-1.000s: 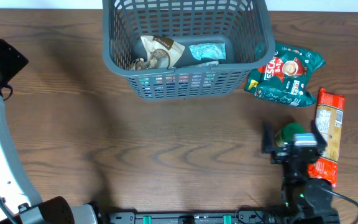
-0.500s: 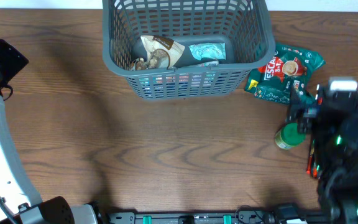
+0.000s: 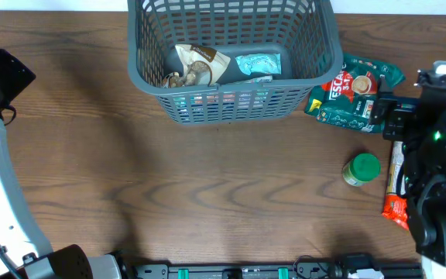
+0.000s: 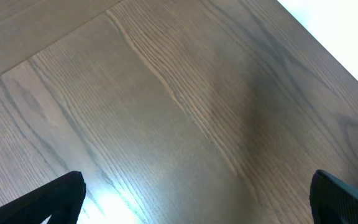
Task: Pack container
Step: 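Raise the right gripper and move it toward the green Nescafé pouch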
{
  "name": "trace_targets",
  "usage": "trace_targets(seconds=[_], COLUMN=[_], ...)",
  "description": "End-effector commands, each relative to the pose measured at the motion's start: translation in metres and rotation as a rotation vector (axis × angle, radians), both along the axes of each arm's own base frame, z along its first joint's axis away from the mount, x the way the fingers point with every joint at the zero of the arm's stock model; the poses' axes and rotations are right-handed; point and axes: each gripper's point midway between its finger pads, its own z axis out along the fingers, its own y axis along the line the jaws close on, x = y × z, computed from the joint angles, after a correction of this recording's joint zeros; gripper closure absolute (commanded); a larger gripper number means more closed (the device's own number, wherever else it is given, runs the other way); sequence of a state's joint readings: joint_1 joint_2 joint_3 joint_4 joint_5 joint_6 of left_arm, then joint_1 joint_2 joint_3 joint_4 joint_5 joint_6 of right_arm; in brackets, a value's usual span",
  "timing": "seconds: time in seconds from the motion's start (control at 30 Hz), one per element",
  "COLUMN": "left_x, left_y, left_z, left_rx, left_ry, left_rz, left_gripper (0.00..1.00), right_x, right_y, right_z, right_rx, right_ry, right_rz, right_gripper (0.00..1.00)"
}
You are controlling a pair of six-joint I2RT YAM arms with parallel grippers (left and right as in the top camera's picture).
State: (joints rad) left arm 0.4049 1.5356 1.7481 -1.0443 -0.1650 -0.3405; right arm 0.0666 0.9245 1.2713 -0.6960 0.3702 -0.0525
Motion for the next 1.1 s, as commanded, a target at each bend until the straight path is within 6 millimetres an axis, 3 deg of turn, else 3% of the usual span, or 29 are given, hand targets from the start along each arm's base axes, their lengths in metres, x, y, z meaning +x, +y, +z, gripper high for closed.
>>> trace_targets(seconds=[0.0, 0.37, 0.53, 0.73, 0.8, 1.07], left_x=[-0.003, -0.003, -0.003, -0.003, -0.003, -0.003], left_y=[0.003, 0.003, 0.003, 0.003, 0.003, 0.003], left_z=[-0.001, -0.001, -0.001, -0.001, -0.001, -0.001], left_rx=[0.004, 0.004, 0.004, 0.004, 0.004, 0.004], left_ry=[0.005, 0.005, 0.005, 0.005, 0.005, 0.005], left_rz=[0.016, 0.016, 0.016, 0.016, 0.016, 0.016], left_gripper=[0.01, 0.01, 0.01, 0.01, 0.01, 0.01], right_x=[0.013, 0.058, 0.06, 0.065, 0.066, 0.09], right_y=[-0.01, -0.053, -0.078, -0.078, -0.079, -0.071], right_z=[-0.004, -0.036, -0.049, -0.054, -0.067, -0.157], right_rx=[0.078, 0.288, 0.269, 0.289, 0.301, 0.426], right_ry=[0.04, 0.281, 0.32, 0.323, 0.371, 0.635], right_rz=[-0.028, -0.059, -0.152, -0.146, -0.15, -0.108], right_gripper=[0.01, 0.01, 0.01, 0.01, 0.01, 0.01])
